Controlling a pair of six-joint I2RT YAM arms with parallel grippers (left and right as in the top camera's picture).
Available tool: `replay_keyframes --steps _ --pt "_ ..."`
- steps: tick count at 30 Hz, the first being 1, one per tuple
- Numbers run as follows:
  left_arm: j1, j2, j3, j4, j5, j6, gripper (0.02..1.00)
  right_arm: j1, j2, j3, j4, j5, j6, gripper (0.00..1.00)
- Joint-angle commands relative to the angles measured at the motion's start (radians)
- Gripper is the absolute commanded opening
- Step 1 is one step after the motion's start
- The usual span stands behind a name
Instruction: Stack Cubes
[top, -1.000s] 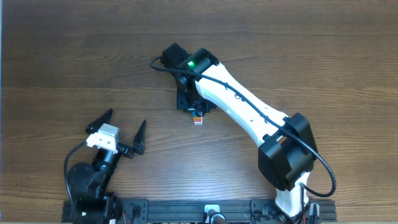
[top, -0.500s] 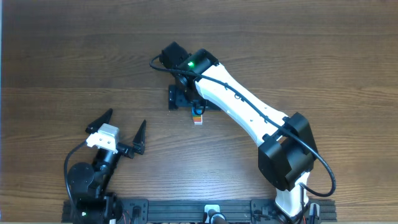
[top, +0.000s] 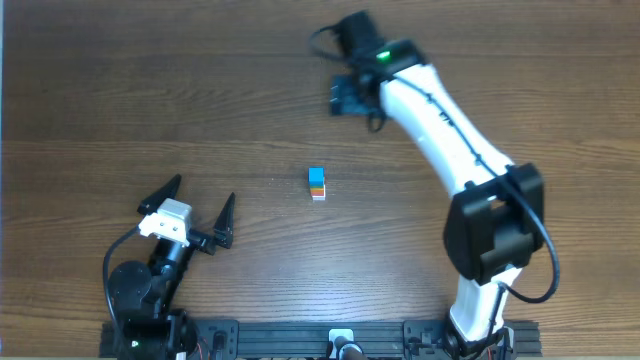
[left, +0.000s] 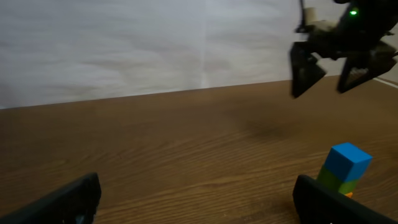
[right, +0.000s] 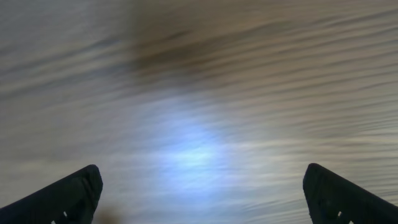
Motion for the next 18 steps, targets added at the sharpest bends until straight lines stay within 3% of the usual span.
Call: replay_keyframes --steps 1,8,18 --pt "-0.003 -0.005 -0.005 -0.001 0.010 0.005 0.998 -0.127 -0.019 0.016 0.006 0.100 -0.151 0.993" --pt "-0.003 -0.005 -0.005 -0.001 0.010 0.005 1.000 -0.289 -0.064 0.005 0.070 0.118 -0.291 0.991" --pt "-0.003 -0.005 -0.005 -0.001 0.010 0.005 1.000 -0.301 -0.353 -0.266 0.270 0.061 -0.320 0.993"
